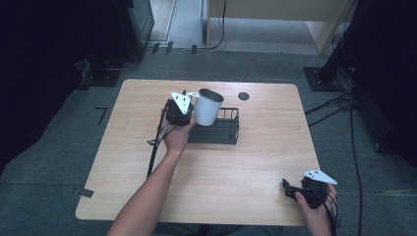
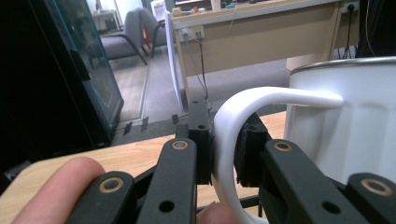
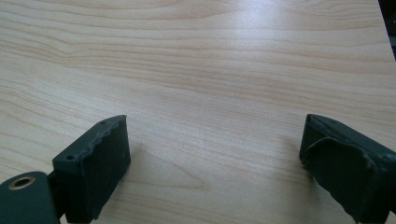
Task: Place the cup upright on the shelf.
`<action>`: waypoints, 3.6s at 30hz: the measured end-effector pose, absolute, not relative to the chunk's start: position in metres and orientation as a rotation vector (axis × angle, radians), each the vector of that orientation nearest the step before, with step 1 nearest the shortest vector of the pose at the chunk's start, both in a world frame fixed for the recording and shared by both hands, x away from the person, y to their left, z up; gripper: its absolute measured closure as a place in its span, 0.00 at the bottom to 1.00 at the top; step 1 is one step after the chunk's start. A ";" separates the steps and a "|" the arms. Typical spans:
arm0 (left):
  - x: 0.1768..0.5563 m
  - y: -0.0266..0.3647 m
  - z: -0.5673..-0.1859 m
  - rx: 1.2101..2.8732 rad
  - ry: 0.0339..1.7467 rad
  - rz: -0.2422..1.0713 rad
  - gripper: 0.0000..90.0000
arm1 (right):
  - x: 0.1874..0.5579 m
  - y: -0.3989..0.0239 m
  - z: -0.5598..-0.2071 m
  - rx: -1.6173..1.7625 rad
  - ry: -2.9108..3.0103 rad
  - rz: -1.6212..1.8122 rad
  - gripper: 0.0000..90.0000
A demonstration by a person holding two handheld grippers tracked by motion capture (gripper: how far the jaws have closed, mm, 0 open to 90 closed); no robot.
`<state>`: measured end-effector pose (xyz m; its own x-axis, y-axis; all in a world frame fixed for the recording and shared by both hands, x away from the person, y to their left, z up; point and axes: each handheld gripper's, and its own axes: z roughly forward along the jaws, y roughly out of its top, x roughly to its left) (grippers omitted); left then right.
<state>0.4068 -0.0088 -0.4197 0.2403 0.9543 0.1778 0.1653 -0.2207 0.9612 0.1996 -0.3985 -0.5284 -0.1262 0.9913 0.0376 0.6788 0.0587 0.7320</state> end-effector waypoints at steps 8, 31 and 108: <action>0.406 -0.011 -0.429 1.602 1.044 1.122 0.90 | 0.200 -0.398 -0.528 1.664 1.858 0.847 0.09; 0.396 0.010 -0.434 1.637 1.051 0.933 0.76 | 0.200 -0.398 -0.528 1.664 1.858 0.844 0.09; 0.325 0.092 -0.434 1.794 1.198 0.703 0.02 | 0.200 -0.398 -0.528 1.662 1.859 0.842 0.09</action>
<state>0.3248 0.0920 -0.4344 0.3844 0.9232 -0.0018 0.4479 -0.1848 0.8748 0.1998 -0.3982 -0.5284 -0.1260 0.9915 0.0336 0.6794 0.0616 0.7312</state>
